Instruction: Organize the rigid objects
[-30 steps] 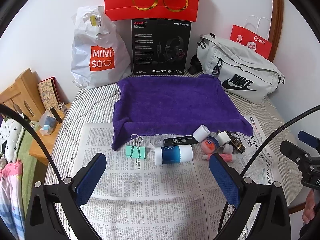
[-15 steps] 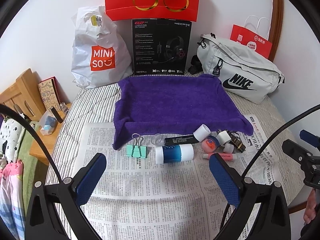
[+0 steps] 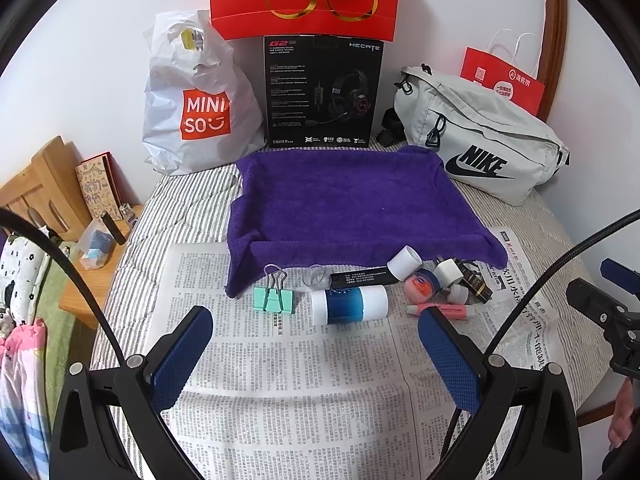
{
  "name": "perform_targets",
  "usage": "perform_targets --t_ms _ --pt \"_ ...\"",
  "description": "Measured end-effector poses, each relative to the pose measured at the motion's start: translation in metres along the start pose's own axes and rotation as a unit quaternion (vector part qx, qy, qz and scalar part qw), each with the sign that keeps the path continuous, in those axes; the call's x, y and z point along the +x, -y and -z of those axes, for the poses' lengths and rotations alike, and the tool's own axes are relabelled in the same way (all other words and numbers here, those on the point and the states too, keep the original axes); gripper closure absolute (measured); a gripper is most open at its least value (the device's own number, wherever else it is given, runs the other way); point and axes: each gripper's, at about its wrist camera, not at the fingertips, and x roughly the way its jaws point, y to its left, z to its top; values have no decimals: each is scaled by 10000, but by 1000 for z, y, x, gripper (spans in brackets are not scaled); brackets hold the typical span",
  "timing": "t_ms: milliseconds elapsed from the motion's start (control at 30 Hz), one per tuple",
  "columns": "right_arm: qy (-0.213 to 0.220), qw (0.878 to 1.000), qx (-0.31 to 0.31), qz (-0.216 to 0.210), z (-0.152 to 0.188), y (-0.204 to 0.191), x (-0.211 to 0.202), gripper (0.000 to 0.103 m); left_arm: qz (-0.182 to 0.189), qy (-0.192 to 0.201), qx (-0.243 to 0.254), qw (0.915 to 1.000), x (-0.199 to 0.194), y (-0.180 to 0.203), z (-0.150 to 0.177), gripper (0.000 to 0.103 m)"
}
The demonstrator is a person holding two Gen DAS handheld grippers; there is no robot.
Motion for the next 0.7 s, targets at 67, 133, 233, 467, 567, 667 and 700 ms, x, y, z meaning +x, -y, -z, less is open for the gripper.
perform_targets --t_ms 67,133,233,467,567,667,700 --pt "-10 10000 -2 4 0 0 0 0 4 0 -1 10000 0 0 0 0" --pt "-17 10000 4 0 0 0 0 0 1 -2 6 10000 0 0 0 0" --pt "-17 10000 18 1 0 1 0 0 -4 -8 -3 10000 0 0 0 0" --pt "-47 10000 7 0 0 1 1 0 -18 -17 7 10000 -1 -1 0 0" --pt "-55 10000 2 0 0 0 1 0 -17 -19 21 10000 -1 0 0 0" --pt "-76 10000 -11 -19 0 -1 2 0 -19 -20 24 10000 -1 0 0 0" --pt "-80 10000 -10 -20 0 -1 2 0 -21 -22 24 10000 -1 0 0 0"
